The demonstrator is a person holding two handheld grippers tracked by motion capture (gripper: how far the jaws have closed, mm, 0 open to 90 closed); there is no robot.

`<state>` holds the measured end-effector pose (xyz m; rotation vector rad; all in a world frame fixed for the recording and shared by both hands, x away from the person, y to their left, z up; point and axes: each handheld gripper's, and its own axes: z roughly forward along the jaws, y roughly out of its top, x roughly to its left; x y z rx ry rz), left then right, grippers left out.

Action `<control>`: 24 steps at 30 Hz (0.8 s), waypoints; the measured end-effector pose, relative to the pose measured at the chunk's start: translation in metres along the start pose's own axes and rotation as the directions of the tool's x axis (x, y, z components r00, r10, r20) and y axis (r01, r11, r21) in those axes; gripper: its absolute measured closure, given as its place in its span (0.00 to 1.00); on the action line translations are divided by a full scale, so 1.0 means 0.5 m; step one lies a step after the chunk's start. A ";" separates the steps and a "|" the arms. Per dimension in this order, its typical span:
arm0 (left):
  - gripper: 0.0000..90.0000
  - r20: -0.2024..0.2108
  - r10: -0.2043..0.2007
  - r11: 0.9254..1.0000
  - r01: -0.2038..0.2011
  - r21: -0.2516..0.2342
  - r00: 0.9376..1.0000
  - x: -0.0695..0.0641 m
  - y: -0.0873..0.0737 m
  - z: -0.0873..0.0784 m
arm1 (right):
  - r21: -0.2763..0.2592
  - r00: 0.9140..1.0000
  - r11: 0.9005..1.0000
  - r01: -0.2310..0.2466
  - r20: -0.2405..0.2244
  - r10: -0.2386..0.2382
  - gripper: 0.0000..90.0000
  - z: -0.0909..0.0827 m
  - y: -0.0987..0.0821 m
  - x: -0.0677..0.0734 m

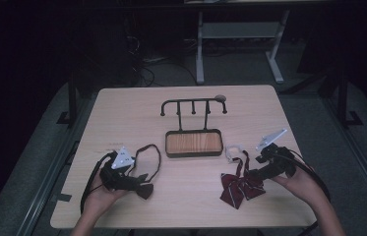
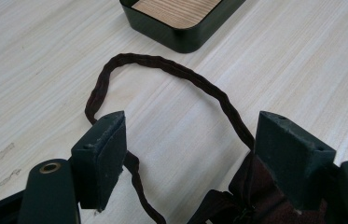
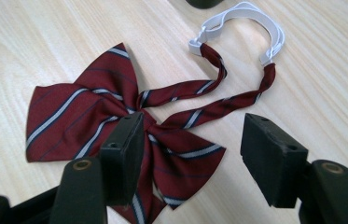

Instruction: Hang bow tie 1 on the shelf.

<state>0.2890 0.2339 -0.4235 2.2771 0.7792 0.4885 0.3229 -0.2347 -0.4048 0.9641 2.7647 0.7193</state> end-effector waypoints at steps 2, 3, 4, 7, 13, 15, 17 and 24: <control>0.29 0.004 0.000 1.000 0.000 0.000 1.000 -0.001 0.000 0.000 | 0.011 1.000 1.000 0.008 -0.003 -0.008 0.45 0.006 0.011 -0.003; 0.29 0.004 0.000 1.000 0.000 0.000 1.000 -0.001 0.000 0.000 | 0.011 1.000 1.000 0.008 -0.003 -0.008 0.45 0.006 0.011 -0.003; 0.29 0.004 0.001 1.000 -0.001 -0.001 1.000 -0.001 0.000 0.000 | 0.013 1.000 1.000 0.010 -0.003 -0.010 0.45 0.007 0.014 -0.004; 0.29 0.006 0.006 1.000 -0.006 -0.002 1.000 -0.002 0.001 0.000 | 0.017 1.000 1.000 0.009 -0.012 -0.009 0.46 0.011 0.027 -0.010; 0.29 0.008 0.003 1.000 -0.003 -0.006 1.000 0.000 0.002 0.000 | 0.032 1.000 0.999 0.016 -0.018 -0.015 0.48 0.013 0.041 -0.018; 0.29 0.010 0.004 1.000 -0.004 -0.007 1.000 0.000 0.002 0.001 | 0.032 1.000 0.999 0.014 -0.021 -0.013 0.49 0.014 0.047 -0.021; 0.29 0.010 0.006 1.000 -0.006 -0.008 1.000 -0.001 0.002 0.001 | 0.044 1.000 0.999 0.019 -0.021 -0.018 0.50 0.016 0.052 -0.024; 0.29 0.008 -0.007 1.000 0.007 -0.014 1.000 0.000 0.000 -0.001 | 0.061 0.999 0.997 0.037 -0.033 -0.035 0.56 0.018 0.076 -0.037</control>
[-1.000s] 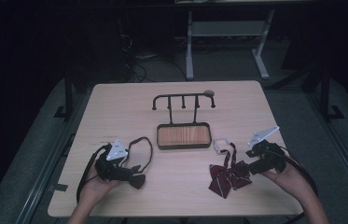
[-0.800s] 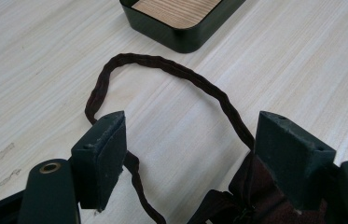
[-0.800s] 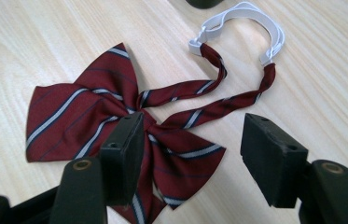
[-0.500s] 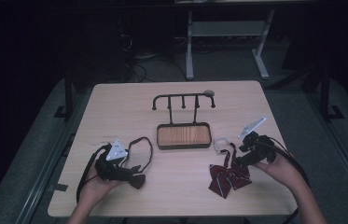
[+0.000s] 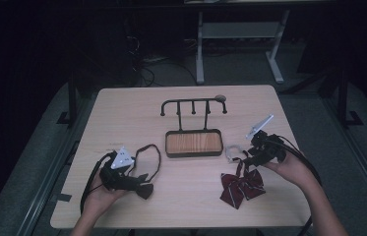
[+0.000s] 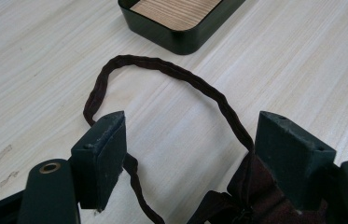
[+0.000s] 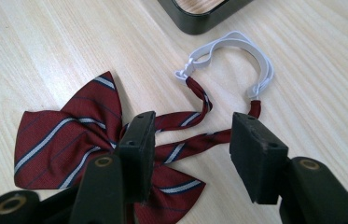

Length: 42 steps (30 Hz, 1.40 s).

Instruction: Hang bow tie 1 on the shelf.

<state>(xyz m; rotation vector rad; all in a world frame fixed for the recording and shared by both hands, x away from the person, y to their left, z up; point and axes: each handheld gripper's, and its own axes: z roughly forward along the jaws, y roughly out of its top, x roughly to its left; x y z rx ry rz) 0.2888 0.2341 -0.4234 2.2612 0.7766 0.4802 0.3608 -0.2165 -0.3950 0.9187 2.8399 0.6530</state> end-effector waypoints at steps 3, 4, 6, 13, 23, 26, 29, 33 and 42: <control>0.29 -0.001 0.000 1.000 0.000 0.001 1.000 0.001 -0.001 0.000 | 0.005 1.000 1.000 0.002 0.004 -0.002 0.57 0.002 0.004 -0.004; 0.29 -0.002 0.001 1.000 -0.001 0.004 1.000 0.002 -0.002 -0.001 | 0.008 1.000 1.000 0.009 0.009 -0.009 0.57 0.004 0.008 -0.007; 0.29 -0.005 0.005 1.000 -0.005 0.006 1.000 0.003 -0.002 -0.002 | 0.012 1.000 1.000 0.011 0.010 -0.011 0.57 0.006 0.011 -0.008; 0.28 -0.009 -0.005 1.000 0.005 -0.006 1.000 0.008 -0.002 -0.005 | 0.038 1.000 0.999 0.011 0.010 -0.011 0.60 0.020 0.028 -0.023; 0.28 -0.005 -0.005 1.000 0.005 -0.005 1.000 0.008 -0.004 -0.007 | 0.074 0.999 0.997 -0.037 0.000 0.037 0.63 0.055 0.035 -0.060; 0.28 -0.004 -0.008 1.000 0.008 -0.002 1.000 0.008 -0.005 -0.006 | 0.086 0.999 0.995 -0.053 0.003 0.053 0.64 0.069 0.037 -0.071; 0.28 -0.004 -0.007 1.000 0.007 -0.001 1.000 0.009 -0.005 -0.006 | 0.096 0.998 0.994 -0.059 0.010 0.058 0.64 0.074 0.039 -0.074; 0.28 -0.003 -0.014 1.000 0.014 -0.007 1.000 0.009 -0.005 -0.007 | 0.107 0.998 0.992 -0.062 0.017 0.060 0.65 0.083 0.042 -0.077; 0.28 -0.001 -0.009 1.000 0.009 -0.003 1.000 0.009 -0.004 -0.008 | 0.133 0.996 0.988 -0.083 0.045 0.078 0.69 0.094 0.043 -0.085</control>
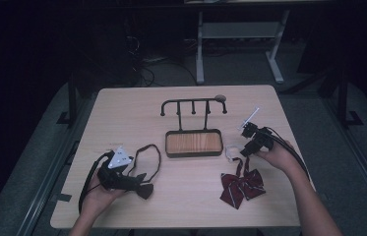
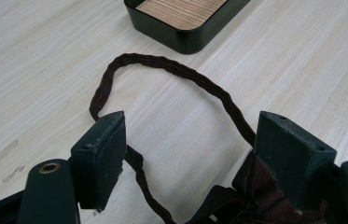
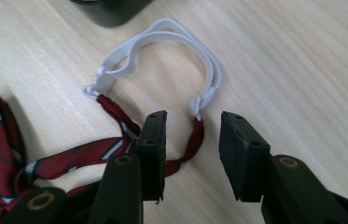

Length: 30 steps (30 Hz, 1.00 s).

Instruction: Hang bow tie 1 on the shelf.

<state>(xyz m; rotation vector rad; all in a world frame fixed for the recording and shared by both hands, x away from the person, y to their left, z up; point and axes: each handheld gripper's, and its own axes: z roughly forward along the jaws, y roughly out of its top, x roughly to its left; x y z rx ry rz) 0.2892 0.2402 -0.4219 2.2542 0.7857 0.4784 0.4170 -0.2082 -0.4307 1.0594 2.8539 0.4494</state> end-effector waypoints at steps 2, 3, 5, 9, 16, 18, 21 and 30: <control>0.28 0.000 0.000 1.000 0.000 0.001 1.000 0.000 0.000 0.000 | 0.001 1.000 1.000 -0.002 0.002 0.002 0.69 0.001 0.000 -0.001; 0.28 -0.001 -0.001 1.000 0.001 -0.002 1.000 0.000 0.000 0.001 | 0.003 1.000 1.000 -0.003 0.007 0.003 0.70 0.003 0.000 -0.002; 0.28 0.000 0.001 1.000 -0.001 0.001 1.000 0.000 0.000 0.001 | 0.011 1.000 1.000 -0.005 0.017 0.005 0.71 0.006 0.001 -0.004; 0.28 0.000 0.001 1.000 -0.001 0.000 1.000 0.001 -0.001 0.002 | 0.018 1.000 1.000 -0.005 0.021 0.005 0.74 0.011 0.004 -0.004; 0.28 -0.002 -0.001 1.000 0.001 -0.003 1.000 0.003 -0.001 0.000 | 0.045 1.000 0.999 0.005 0.027 -0.006 0.80 0.021 0.008 0.000; 0.28 -0.004 -0.002 1.000 0.002 -0.004 1.000 0.004 -0.001 -0.001 | 0.050 0.999 0.999 0.004 0.038 -0.006 0.84 0.021 0.009 0.000; 0.28 -0.006 -0.004 1.000 0.004 -0.003 1.000 0.004 -0.001 -0.003 | 0.060 0.999 0.998 0.002 0.047 -0.005 0.87 0.023 0.011 0.001; 0.28 -0.005 -0.007 1.000 0.007 -0.006 1.000 0.005 -0.002 -0.002 | 0.068 0.998 0.998 0.016 0.056 -0.020 0.96 0.022 0.012 0.003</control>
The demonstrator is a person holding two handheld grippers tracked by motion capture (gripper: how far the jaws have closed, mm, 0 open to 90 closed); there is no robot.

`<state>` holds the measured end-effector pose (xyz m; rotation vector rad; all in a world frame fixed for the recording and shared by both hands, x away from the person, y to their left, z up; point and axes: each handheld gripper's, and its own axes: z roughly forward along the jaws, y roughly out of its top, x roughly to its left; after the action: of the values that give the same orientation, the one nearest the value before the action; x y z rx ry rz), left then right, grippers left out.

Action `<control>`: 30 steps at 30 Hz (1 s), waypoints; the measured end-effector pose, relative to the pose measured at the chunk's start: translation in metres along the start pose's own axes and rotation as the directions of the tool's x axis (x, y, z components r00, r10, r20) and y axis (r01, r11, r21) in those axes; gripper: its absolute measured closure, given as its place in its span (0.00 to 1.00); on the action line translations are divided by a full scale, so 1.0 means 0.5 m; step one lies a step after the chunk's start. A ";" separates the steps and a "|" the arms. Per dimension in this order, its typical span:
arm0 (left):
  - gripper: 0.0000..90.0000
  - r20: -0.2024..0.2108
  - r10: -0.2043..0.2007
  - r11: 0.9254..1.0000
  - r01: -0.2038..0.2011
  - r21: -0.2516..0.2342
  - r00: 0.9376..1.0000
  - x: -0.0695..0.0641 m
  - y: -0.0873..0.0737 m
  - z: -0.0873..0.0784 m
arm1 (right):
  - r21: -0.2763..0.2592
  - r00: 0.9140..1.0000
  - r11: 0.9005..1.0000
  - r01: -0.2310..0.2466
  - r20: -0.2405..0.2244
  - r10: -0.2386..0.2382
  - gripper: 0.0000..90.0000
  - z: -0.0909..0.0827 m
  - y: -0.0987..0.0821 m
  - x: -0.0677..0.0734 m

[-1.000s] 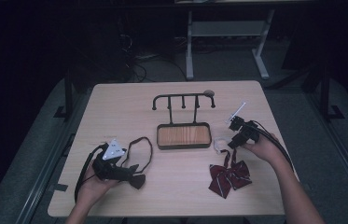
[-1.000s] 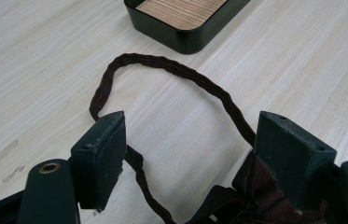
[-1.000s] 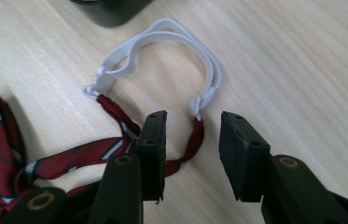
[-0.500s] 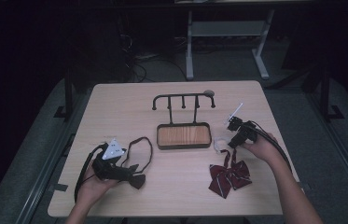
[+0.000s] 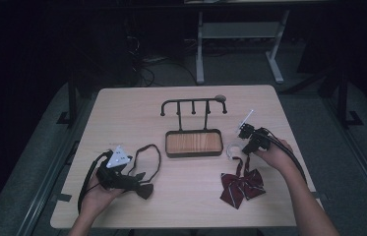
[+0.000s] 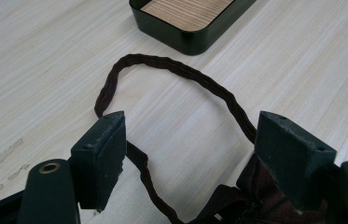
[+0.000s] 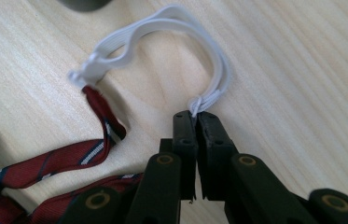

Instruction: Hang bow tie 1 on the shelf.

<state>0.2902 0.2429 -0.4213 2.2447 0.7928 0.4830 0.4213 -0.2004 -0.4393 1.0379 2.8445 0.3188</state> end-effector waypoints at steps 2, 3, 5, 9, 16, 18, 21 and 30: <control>0.28 -0.002 0.000 1.000 0.000 0.000 1.000 0.000 0.000 0.000 | 0.006 1.000 1.000 0.000 0.002 0.000 0.96 -0.002 0.000 0.001; 0.28 -0.002 0.000 1.000 0.000 0.000 1.000 0.000 0.000 0.000 | 0.006 1.000 1.000 0.000 0.002 0.000 0.96 -0.002 0.000 0.001; 0.28 -0.006 -0.004 1.000 0.004 -0.010 1.000 0.003 -0.001 -0.003 | 0.004 1.000 1.000 0.007 0.011 -0.008 0.96 -0.006 -0.001 0.003; 0.28 -0.007 -0.009 1.000 0.009 -0.006 1.000 0.005 -0.001 -0.006 | -0.010 1.000 1.000 0.006 0.007 -0.006 0.96 -0.016 -0.005 0.004; 0.28 -0.003 -0.009 1.000 0.009 -0.008 1.000 0.002 -0.001 -0.002 | -0.039 0.999 0.999 0.023 -0.024 -0.024 0.96 -0.055 -0.031 0.008; 0.28 -0.004 -0.008 1.000 0.008 -0.009 1.000 0.002 -0.001 -0.003 | -0.052 0.999 0.998 0.026 -0.035 -0.028 0.96 -0.066 -0.037 0.011; 0.28 -0.003 -0.008 1.000 0.008 -0.007 1.000 0.002 -0.001 -0.003 | -0.063 0.998 0.997 0.040 -0.043 -0.043 0.96 -0.083 -0.043 0.017; 0.28 -0.002 -0.010 1.000 0.010 -0.006 1.000 0.002 -0.001 -0.003 | -0.114 0.993 0.991 0.076 -0.081 -0.086 0.96 -0.140 -0.050 0.031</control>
<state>0.2899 0.2443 -0.4206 2.2344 0.8022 0.4818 0.3827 -0.2205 -0.3769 0.9068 2.8961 0.5193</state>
